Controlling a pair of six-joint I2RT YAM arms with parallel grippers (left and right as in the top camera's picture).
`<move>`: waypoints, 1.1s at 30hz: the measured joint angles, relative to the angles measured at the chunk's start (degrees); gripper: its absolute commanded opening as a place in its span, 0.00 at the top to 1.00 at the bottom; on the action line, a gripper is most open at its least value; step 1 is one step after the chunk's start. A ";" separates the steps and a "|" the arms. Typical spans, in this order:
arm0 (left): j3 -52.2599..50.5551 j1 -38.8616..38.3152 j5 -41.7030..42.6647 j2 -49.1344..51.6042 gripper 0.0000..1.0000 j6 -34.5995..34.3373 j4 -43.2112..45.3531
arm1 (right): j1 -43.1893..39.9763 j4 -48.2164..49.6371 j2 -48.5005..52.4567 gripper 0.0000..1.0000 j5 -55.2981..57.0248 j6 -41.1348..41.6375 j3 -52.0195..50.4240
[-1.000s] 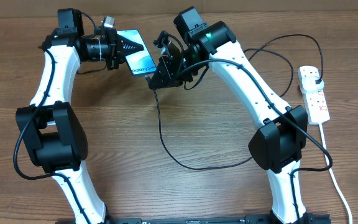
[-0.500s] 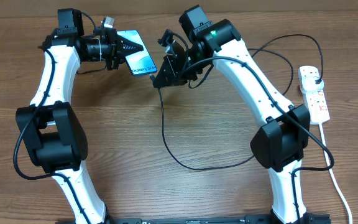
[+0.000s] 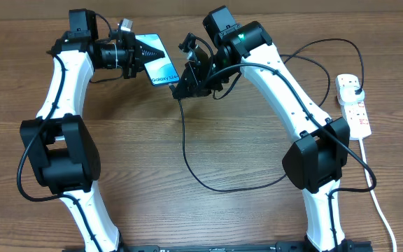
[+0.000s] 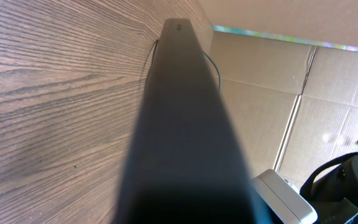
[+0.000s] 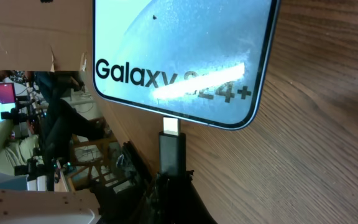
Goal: Plug charger to phone and switch on socket
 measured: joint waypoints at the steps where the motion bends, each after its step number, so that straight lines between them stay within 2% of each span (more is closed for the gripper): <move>1: 0.00 0.00 0.00 0.00 0.96 0.00 0.00 | 0.00 -0.04 0.00 0.96 -0.02 -0.02 0.00; 33: 0.00 -0.92 -0.02 0.00 0.96 0.00 0.92 | 0.46 -0.72 0.00 0.96 -1.05 -0.15 0.00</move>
